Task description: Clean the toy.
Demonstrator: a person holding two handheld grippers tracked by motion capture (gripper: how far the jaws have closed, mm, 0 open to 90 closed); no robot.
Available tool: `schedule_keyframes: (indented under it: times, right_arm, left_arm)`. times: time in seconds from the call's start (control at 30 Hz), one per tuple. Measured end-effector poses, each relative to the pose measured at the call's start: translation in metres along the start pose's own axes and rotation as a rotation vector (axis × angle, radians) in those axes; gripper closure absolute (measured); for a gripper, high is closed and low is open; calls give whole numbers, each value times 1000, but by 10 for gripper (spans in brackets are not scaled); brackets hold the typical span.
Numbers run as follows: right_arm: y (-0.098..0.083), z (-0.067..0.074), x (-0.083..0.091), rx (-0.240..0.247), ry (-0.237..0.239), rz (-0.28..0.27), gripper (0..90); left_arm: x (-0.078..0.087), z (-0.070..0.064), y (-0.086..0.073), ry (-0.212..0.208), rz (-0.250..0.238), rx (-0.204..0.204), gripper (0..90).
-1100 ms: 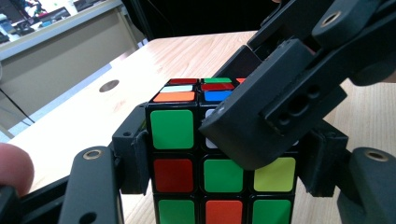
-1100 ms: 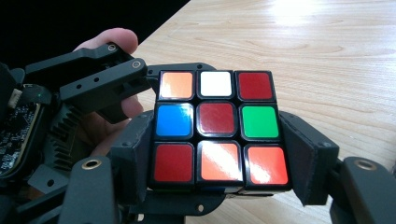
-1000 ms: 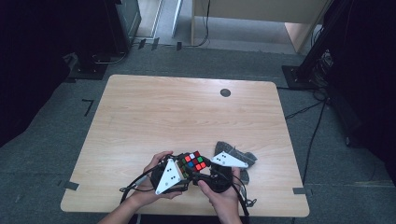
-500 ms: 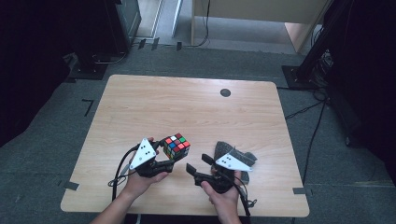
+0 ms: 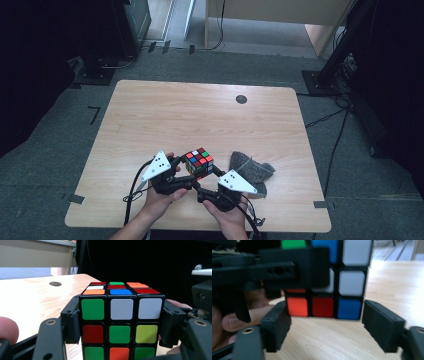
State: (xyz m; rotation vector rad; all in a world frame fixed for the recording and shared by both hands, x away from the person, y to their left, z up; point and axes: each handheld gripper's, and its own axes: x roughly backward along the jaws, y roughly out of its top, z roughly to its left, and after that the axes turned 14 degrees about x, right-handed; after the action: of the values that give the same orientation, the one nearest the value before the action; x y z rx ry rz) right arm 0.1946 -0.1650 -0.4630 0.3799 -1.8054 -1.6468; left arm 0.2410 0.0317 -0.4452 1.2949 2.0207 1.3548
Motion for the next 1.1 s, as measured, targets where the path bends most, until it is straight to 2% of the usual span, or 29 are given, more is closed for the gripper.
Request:
schedule_keyframes:
  times: [0.1, 0.2, 0.3, 0.4, 0.57, 0.67, 0.8, 0.9, 1.0, 1.1]
  right_arm:
    - [1, 3, 2, 43, -27, -13, 317]
    - [1, 3, 2, 56, -35, -1, 339]
    - [1, 5, 2, 86, -48, 14, 342]
    - [1, 5, 1, 117, -49, 31, 342]
    - [-3, -4, 0, 109, -51, 90, 343]
    - [0, -18, 4, 119, -59, 112, 343]
    - [7, -38, 13, 111, -38, 139, 343]
    - [10, -48, 19, 118, -31, 140, 343]
    - [13, -55, 23, 91, 2, 128, 343]
    - [15, -58, 23, 67, 47, 146, 343]
  left_arm:
    - [-1, 2, 0, -18, 7, 11, 336]
    - [-1, 6, 1, -30, 20, 28, 331]
    - [0, 8, 2, -44, 23, 28, 323]
    - [4, 8, 6, -51, -9, 23, 296]
    - [18, 16, 17, -55, -69, 12, 249]
    - [23, 24, 17, -11, -65, -57, 239]
    - [22, 30, 9, 60, -17, -179, 233]
    - [14, 27, -1, 95, 36, -279, 237]
    - [7, 21, -11, 127, 75, -375, 239]
    - [2, 17, -18, 147, 95, -436, 232]
